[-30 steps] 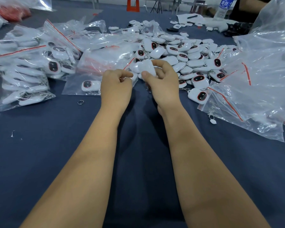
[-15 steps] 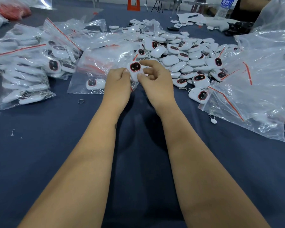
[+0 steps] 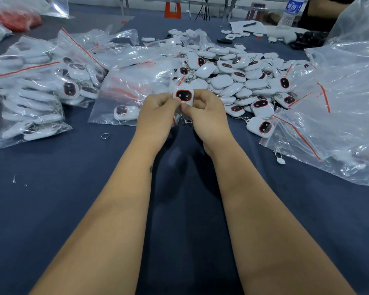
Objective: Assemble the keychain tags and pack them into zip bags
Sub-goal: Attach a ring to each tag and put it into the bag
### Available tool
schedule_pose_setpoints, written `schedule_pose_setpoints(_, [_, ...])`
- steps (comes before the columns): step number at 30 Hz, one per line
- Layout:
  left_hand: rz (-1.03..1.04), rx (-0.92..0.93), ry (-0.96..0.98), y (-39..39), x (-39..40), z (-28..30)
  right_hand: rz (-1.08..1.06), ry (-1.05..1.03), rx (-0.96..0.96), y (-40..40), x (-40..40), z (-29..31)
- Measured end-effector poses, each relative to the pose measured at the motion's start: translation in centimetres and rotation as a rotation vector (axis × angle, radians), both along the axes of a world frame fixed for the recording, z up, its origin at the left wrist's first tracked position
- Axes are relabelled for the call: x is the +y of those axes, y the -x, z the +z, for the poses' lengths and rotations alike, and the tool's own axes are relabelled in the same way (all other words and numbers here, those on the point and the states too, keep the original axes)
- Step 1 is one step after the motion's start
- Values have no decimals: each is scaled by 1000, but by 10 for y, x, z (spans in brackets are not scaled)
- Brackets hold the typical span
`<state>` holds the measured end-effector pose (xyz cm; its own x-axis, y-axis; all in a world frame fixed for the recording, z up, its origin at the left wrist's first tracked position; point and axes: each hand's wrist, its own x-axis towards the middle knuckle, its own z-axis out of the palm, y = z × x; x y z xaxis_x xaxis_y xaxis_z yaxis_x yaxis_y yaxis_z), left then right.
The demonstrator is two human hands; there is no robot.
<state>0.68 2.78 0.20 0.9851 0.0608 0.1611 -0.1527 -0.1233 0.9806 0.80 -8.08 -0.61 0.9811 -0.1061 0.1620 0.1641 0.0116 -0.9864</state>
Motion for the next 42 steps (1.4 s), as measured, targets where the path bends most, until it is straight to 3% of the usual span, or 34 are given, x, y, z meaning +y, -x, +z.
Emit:
schedule_pose_setpoints(11, [10,-114,-131,-5,2,-5,-29,17,47,3,-2,7])
schedule_pose_setpoints(23, [17,12,-15,0,3,-2,-13,59,31,1,0,5])
schedule_pose_setpoints(42, [62,-36,-51,0,2,-1,-18,92,23,4,2,7])
